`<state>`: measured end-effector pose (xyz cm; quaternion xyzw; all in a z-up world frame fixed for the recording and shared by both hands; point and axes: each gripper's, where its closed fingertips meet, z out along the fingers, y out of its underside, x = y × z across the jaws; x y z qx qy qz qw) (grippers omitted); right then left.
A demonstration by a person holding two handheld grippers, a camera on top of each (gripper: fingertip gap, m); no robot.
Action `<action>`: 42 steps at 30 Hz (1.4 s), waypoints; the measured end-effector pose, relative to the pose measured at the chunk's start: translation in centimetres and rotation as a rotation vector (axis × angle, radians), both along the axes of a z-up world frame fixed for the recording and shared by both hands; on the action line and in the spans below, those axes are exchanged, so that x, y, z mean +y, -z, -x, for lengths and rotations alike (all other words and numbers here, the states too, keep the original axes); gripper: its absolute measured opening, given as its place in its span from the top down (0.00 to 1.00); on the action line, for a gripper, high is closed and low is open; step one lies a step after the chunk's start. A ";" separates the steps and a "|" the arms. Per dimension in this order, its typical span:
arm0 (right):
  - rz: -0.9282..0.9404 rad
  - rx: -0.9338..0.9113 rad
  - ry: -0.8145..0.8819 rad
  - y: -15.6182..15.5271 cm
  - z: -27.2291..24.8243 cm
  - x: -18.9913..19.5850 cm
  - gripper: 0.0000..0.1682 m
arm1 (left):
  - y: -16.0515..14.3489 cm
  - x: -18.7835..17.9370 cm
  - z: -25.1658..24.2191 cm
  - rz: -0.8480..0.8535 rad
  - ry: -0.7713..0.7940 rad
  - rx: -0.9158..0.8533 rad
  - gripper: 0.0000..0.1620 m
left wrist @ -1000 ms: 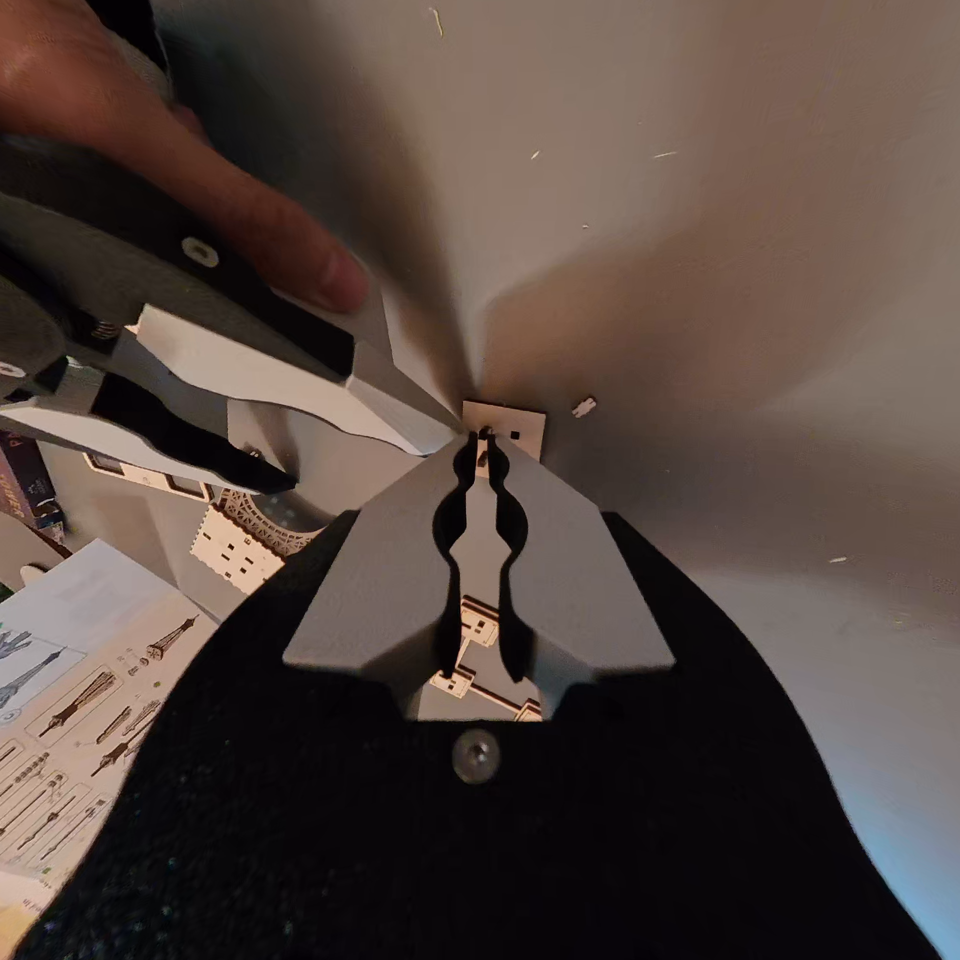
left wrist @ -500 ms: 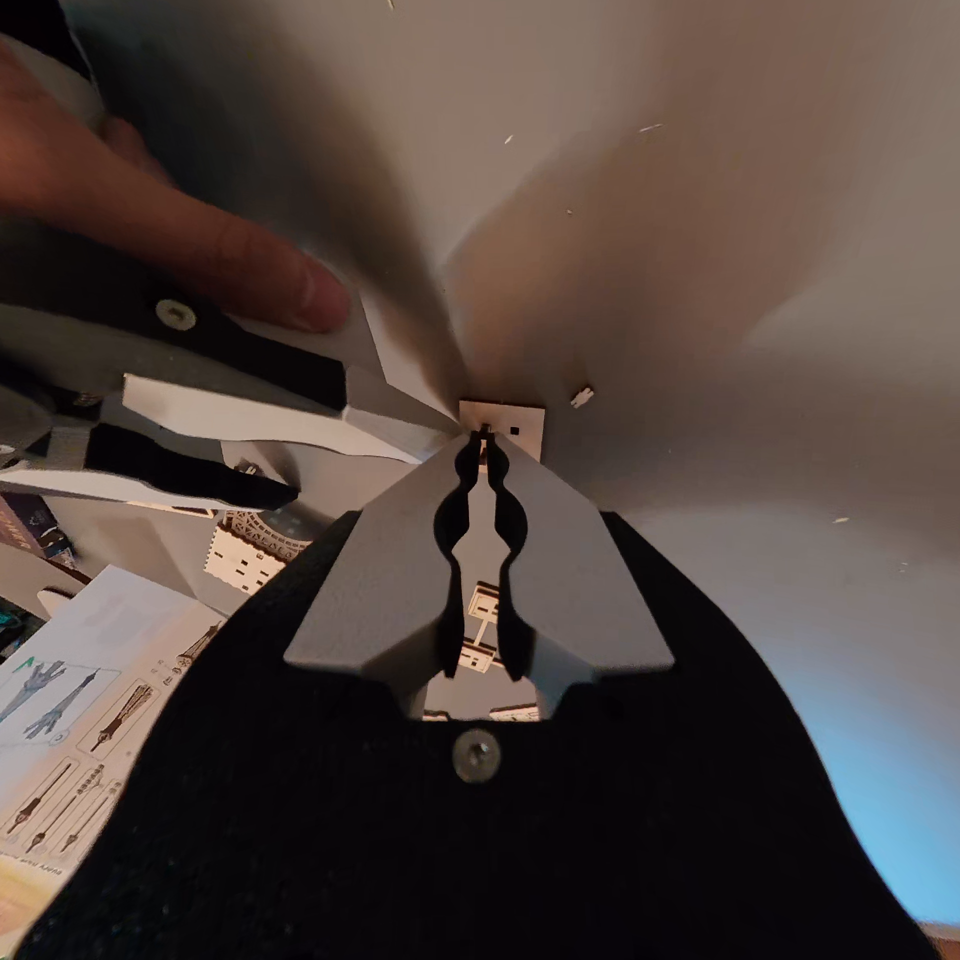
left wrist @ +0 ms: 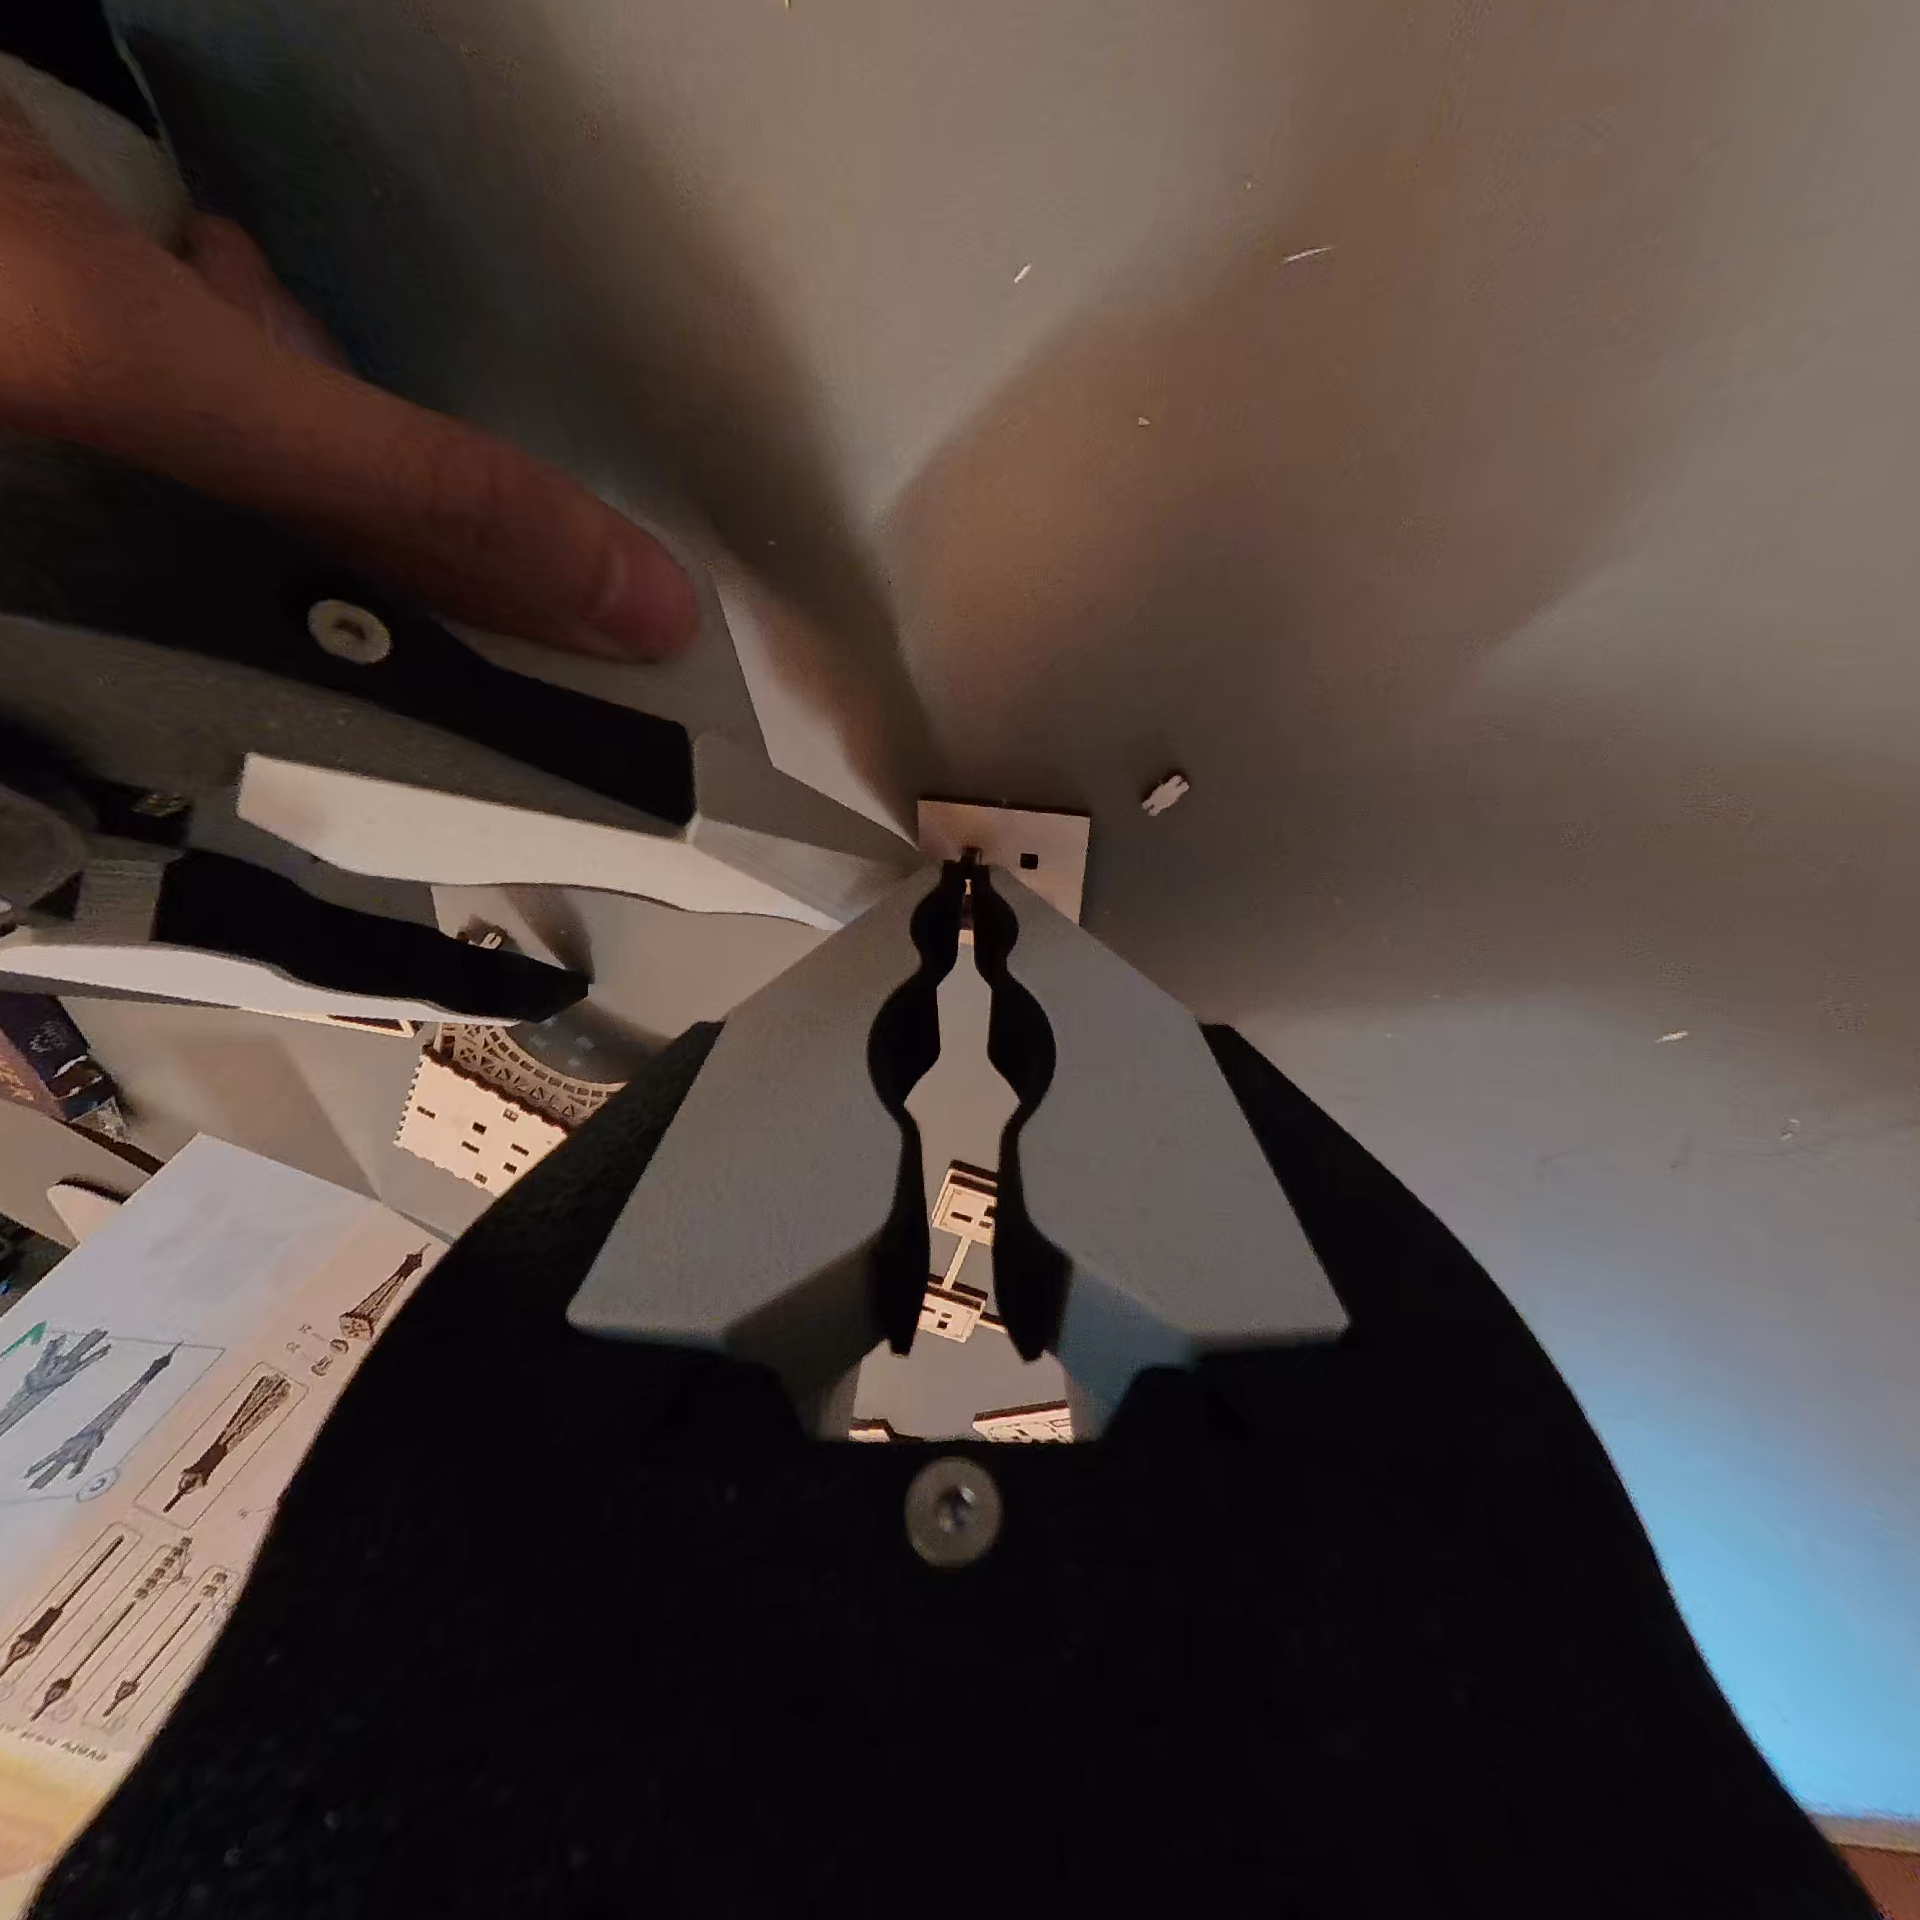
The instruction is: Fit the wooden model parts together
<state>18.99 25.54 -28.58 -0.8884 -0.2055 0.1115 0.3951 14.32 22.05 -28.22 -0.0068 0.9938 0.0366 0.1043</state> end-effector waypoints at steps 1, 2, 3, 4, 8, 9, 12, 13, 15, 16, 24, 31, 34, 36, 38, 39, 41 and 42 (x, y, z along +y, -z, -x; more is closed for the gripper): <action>0.000 0.000 0.000 0.0 0.0 0.0 0.42 | 0.0 0.0 0.0 -0.005 0.003 0.001 1.00; 0.000 0.000 0.000 0.0 0.0 0.0 0.42 | 0.0 0.0 0.0 -0.012 0.007 0.002 1.00; 0.000 0.000 0.000 0.0 0.0 0.0 0.42 | 0.0 0.0 0.0 -0.019 0.011 0.003 1.00; 0.000 0.000 0.000 0.0 0.0 0.0 0.42 | 0.0 0.0 0.0 -0.023 0.011 0.006 1.00; 0.000 0.001 0.000 0.0 0.0 0.0 0.42 | 0.0 0.0 0.0 -0.014 0.012 0.008 1.00; 0.000 0.001 0.000 0.0 0.0 0.0 0.42 | 0.0 0.0 0.0 -0.014 0.010 0.006 1.00; 0.000 0.001 0.000 0.0 0.0 0.0 0.42 | 0.0 0.0 0.1 -0.006 0.002 0.005 1.00; 0.000 0.001 0.000 0.0 0.0 0.0 0.42 | 0.0 -0.1 0.1 0.004 -0.003 0.001 1.00; 0.000 0.000 0.000 0.0 0.0 0.0 0.42 | -0.1 -0.1 0.1 0.023 -0.006 -0.016 1.00; -0.001 -0.001 0.000 0.0 0.0 0.0 0.42 | -0.2 -0.1 0.2 0.032 -0.010 -0.023 1.00; -0.001 -0.001 -0.001 0.0 0.0 0.0 0.42 | -2.4 -1.7 2.0 0.197 -0.108 -0.018 0.93; -0.001 -0.001 -0.001 0.0 0.0 0.0 0.42 | -0.1 -0.9 3.3 0.186 -0.114 0.030 0.95; 0.000 -0.001 -0.001 0.0 0.0 0.0 0.42 | 0.3 -0.8 3.2 0.177 -0.106 0.044 0.94; 0.000 -0.001 -0.001 0.0 0.0 0.0 0.42 | 0.2 -1.1 3.3 0.193 -0.094 0.056 0.95; 0.000 -0.001 -0.001 0.0 0.0 0.0 0.42 | 0.3 -1.1 3.1 0.193 -0.081 0.053 0.95; 0.000 -0.001 -0.001 0.0 0.0 0.0 0.42 | 0.3 -1.1 3.0 0.191 -0.073 0.052 0.95; 0.000 -0.001 -0.001 0.0 0.0 0.0 0.42 | 0.2 -1.3 3.1 0.199 -0.063 0.063 0.97; 0.000 -0.001 -0.001 0.0 0.0 0.0 0.42 | 0.2 -1.5 3.3 0.209 -0.057 0.071 0.97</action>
